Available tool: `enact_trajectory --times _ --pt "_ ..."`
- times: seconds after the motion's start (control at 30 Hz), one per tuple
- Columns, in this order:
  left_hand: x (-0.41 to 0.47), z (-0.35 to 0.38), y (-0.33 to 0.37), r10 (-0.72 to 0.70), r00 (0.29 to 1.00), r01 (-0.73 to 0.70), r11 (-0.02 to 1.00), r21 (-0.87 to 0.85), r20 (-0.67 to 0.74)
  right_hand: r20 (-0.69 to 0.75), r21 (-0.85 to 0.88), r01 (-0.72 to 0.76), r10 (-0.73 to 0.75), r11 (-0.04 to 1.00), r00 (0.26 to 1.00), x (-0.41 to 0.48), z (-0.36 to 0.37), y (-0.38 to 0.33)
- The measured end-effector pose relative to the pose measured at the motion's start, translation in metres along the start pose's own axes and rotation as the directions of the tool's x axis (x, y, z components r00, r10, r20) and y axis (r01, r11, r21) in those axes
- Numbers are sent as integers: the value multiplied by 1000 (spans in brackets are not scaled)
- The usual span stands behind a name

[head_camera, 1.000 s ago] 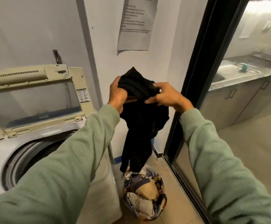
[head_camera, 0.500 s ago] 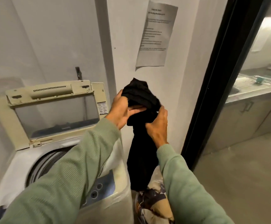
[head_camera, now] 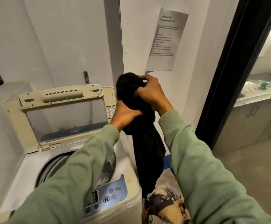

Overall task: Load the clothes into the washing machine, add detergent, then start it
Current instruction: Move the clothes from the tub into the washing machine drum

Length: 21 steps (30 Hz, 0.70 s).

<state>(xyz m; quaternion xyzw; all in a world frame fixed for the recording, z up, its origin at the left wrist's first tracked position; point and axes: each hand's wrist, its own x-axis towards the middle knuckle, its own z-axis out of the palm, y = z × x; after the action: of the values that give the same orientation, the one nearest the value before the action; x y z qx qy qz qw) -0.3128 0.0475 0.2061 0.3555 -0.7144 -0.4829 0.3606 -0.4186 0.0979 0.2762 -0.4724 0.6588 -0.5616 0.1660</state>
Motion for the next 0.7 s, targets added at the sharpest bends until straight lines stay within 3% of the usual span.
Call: enact_trajectory --times 0.1,0.2,0.27,0.33,0.4,0.47,0.6,0.7 --pt "7 0 2 20 976 -79 960 -269 -215 116 226 76 -104 971 988 1 -9 -8" --pt "15 2 4 -129 949 -15 894 -449 -288 -95 424 123 -91 897 991 -5 -24 11" --pt "21 1 9 -223 926 32 851 -525 -304 -82 330 40 -14 943 997 -10 -38 40" --pt "25 -2 16 -281 916 63 806 -588 -287 129 51 -103 95 993 987 -15 -50 78" --pt "26 -1 26 -308 917 73 756 -651 -254 274 -185 -166 213 969 938 -25 -50 111" --pt "23 5 37 -325 922 78 692 -718 -212 294 -278 -178 260 944 920 -37 -41 136" --pt "12 19 59 -324 943 141 597 -790 -77 196 -142 -265 290 954 937 -56 -15 175" --pt "8 22 66 -301 953 157 580 -800 -32 87 121 -435 427 892 900 -63 -5 181"
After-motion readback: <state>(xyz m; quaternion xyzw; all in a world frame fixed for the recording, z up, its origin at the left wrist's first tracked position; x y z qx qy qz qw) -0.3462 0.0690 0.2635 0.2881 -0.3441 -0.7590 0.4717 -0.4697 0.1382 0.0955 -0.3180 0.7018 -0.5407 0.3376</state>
